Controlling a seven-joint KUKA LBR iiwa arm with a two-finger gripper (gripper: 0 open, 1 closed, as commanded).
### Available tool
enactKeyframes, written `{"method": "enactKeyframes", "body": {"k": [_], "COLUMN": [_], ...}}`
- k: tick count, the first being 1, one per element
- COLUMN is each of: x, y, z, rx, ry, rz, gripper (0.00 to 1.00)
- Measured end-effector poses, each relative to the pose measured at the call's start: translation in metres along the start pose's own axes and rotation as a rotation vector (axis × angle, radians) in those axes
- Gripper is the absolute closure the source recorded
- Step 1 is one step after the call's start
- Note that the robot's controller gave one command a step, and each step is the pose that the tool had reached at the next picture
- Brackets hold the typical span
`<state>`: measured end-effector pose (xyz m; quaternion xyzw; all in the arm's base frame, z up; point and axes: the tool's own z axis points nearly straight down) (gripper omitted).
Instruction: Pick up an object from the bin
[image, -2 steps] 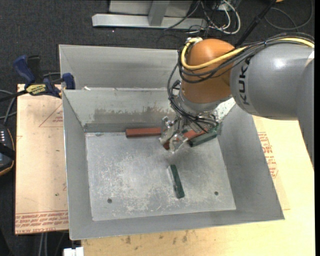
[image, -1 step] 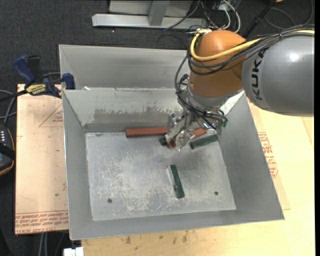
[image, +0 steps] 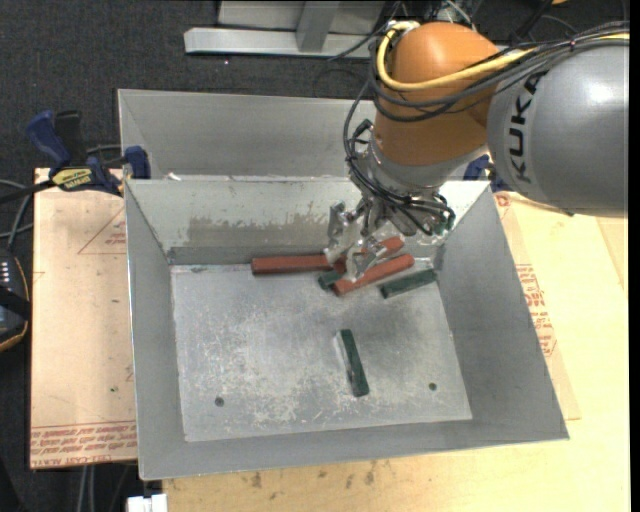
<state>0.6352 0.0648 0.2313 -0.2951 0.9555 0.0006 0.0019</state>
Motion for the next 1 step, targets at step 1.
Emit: {"method": "enactKeyframes", "body": {"k": [1], "x": [0.0000], "y": [0.0000], "z": [0.0000], "rx": [0.000], "ry": [0.000], "rz": [0.000], "gripper": [1.00]}}
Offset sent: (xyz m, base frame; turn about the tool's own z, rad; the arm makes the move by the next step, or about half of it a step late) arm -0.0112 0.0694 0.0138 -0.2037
